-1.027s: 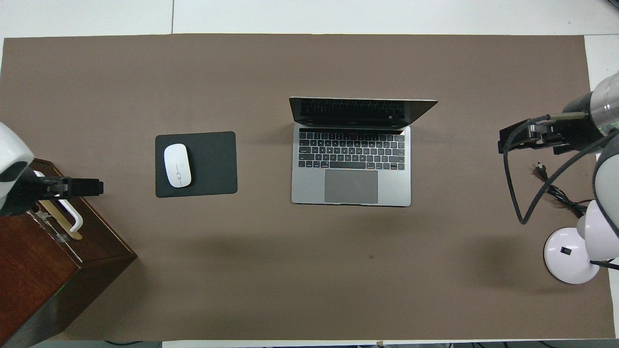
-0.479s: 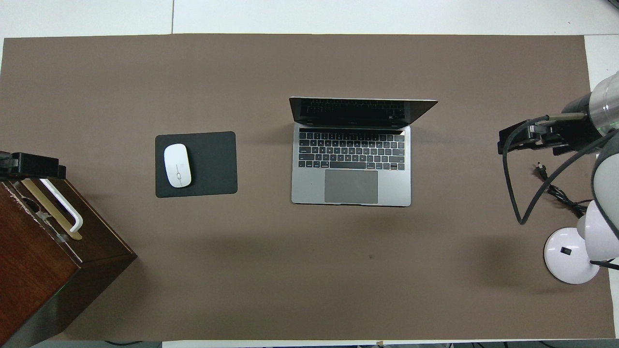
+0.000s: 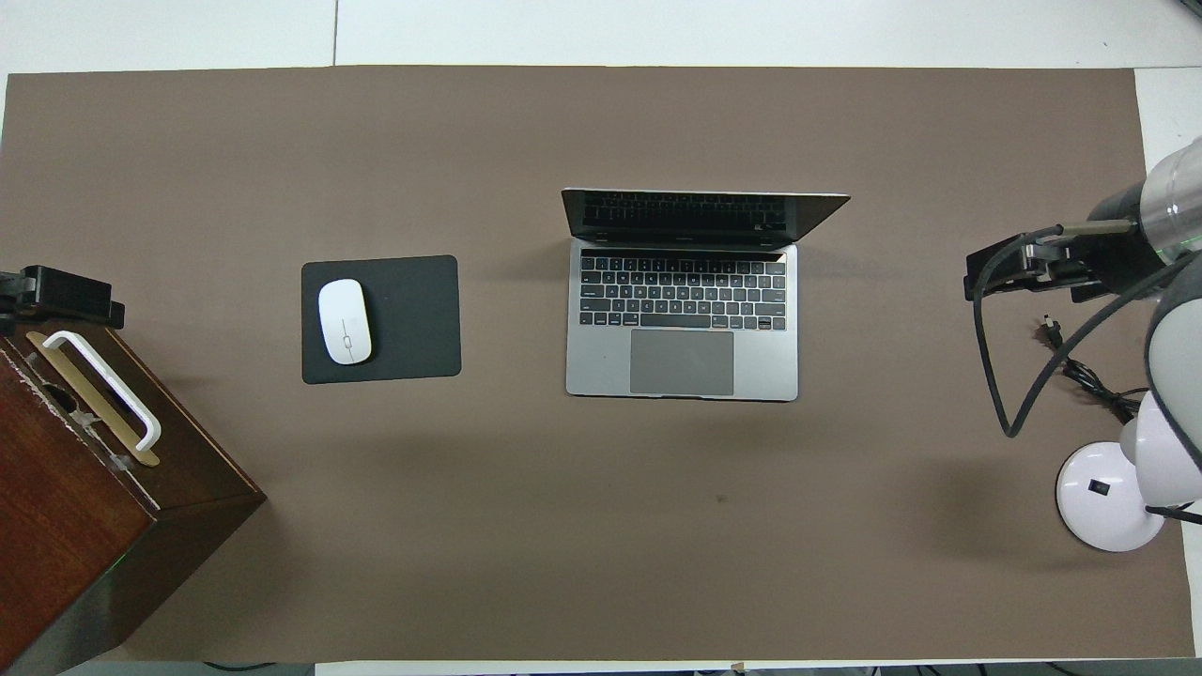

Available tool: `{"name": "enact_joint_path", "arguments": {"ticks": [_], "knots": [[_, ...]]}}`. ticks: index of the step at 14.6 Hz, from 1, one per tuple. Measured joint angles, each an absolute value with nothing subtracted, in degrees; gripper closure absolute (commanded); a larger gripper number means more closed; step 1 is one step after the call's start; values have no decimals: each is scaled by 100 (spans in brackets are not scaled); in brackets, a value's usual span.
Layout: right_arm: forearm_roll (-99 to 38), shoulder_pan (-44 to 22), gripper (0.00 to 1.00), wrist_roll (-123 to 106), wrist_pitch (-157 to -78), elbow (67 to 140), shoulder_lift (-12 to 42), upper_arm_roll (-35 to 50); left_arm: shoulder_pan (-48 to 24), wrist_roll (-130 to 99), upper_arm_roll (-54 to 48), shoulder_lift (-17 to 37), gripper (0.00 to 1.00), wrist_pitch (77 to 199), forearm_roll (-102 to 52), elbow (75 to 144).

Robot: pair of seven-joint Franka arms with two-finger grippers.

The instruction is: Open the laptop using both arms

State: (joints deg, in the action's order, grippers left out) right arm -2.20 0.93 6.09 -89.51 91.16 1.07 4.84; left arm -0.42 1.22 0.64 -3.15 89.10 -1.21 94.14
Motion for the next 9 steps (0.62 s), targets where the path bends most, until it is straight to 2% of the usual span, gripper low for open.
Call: {"name": "enact_joint_path", "arguments": {"ticks": [9], "knots": [[-220,93,0,609,-8951,9120,107,485,12,122,64,-314,0,8903,-121,9398]]}}
